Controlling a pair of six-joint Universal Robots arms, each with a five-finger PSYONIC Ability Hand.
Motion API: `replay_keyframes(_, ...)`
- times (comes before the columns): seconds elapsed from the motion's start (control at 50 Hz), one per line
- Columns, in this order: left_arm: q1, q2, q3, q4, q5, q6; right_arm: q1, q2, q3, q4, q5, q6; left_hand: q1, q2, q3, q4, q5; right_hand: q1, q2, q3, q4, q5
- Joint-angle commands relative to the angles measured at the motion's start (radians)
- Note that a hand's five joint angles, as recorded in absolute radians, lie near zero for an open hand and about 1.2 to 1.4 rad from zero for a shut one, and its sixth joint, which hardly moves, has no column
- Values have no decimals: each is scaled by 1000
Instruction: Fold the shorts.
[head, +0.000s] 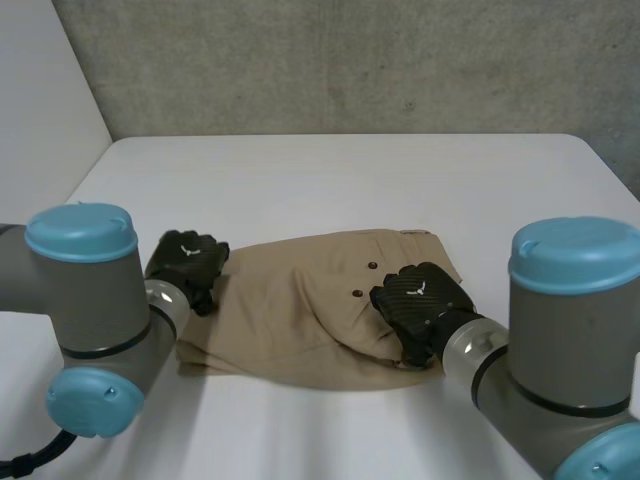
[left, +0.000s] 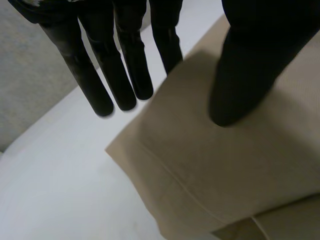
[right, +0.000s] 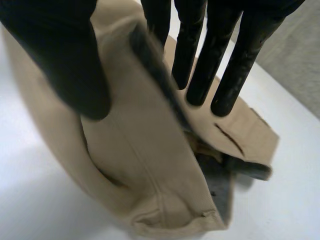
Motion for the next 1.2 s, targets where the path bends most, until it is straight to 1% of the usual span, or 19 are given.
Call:
replay_keyframes(0.02, -22, 13, -12, -17, 3, 5, 3, -3, 14, -129, 83, -64, 485, 515, 518, 514, 520, 669, 700, 569, 566, 585)
replay_keyframes(0.06, -28, 49, -8, -17, 1, 3, -1, -41, 14, -149, 89, -75, 485, 515, 518, 514, 520, 669, 700, 569, 566, 585)
replay_keyframes(0.12, -38, 187, -10, -14, 1, -5, -1, -104, 13, -153, 89, -67, 485, 515, 518, 514, 520, 669, 700, 569, 566, 585)
replay_keyframes(0.28, -50, 517, 16, -8, -4, -21, -61, -332, -38, -147, 85, -64, 485, 515, 518, 514, 520, 669, 700, 569, 566, 585)
replay_keyframes(0.3, -51, 577, 27, -11, -4, -31, -70, -389, -53, -143, 86, -66, 485, 515, 518, 514, 520, 669, 700, 569, 566, 585)
replay_keyframes(0.38, -51, 690, 67, -37, -4, -55, -78, -504, -94, -113, 88, -66, 485, 515, 518, 514, 520, 669, 700, 569, 566, 585)
replay_keyframes(0.48, -53, 777, 143, -95, -5, -98, -95, -572, -196, -11, 84, -64, 485, 515, 518, 514, 520, 669, 700, 569, 566, 585)
replay_keyframes(0.58, -58, 789, 214, -167, -4, -152, -99, -583, -280, 63, 84, -64, 485, 515, 518, 514, 520, 669, 700, 569, 566, 585)
replay_keyframes(0.66, -50, 761, 225, -200, 13, -169, -109, -554, -306, 107, 81, -66, 485, 515, 518, 514, 520, 669, 700, 569, 566, 585)
replay_keyframes(0.74, -39, 647, 229, -203, 36, -178, -136, -427, -328, 127, 78, -66, 485, 515, 518, 514, 520, 669, 700, 569, 566, 585)
replay_keyframes(0.8, -39, 538, 242, -198, 41, -181, -145, -350, -343, 127, 77, -66, 485, 515, 518, 514, 520, 669, 700, 569, 566, 585)
replay_keyframes(0.82, -39, 504, 248, -197, 42, -180, -153, -289, -360, 127, 77, -66, 485, 515, 518, 514, 520, 669, 700, 569, 566, 585)
replay_keyframes(0.9, -18, 270, 327, -191, 43, -176, -179, -125, -416, 123, 75, -64, 485, 515, 518, 514, 520, 669, 700, 569, 566, 585)
replay_keyframes(0.96, 1, 144, 384, -175, 43, -173, -185, -38, -455, 111, 78, -61, 485, 515, 518, 514, 520, 669, 700, 569, 566, 585)
replay_keyframes(0.98, 7, 64, 425, -162, 41, -170, -187, 21, -482, 88, 78, -55, 485, 515, 518, 514, 520, 669, 700, 569, 566, 585)
replay_keyframes(1.04, 10, -42, 491, -123, 41, -167, -187, 109, -521, 20, 81, -29, 485, 515, 518, 514, 520, 669, 700, 569, 566, 585)
replay_keyframes(1.12, 27, -200, 613, -16, 29, -158, -188, 222, -548, -167, 89, 11, 485, 515, 518, 514, 520, 669, 700, 569, 566, 585)
replay_keyframes(1.14, 39, -255, 655, 36, 18, -146, -190, 267, -552, -254, 95, 13, 485, 515, 518, 514, 520, 669, 700, 569, 566, 585)
replay_keyframes(1.2, 45, -312, 700, 117, 3, -117, -187, 342, -552, -436, 98, 0, 485, 515, 518, 514, 520, 669, 700, 569, 566, 585)
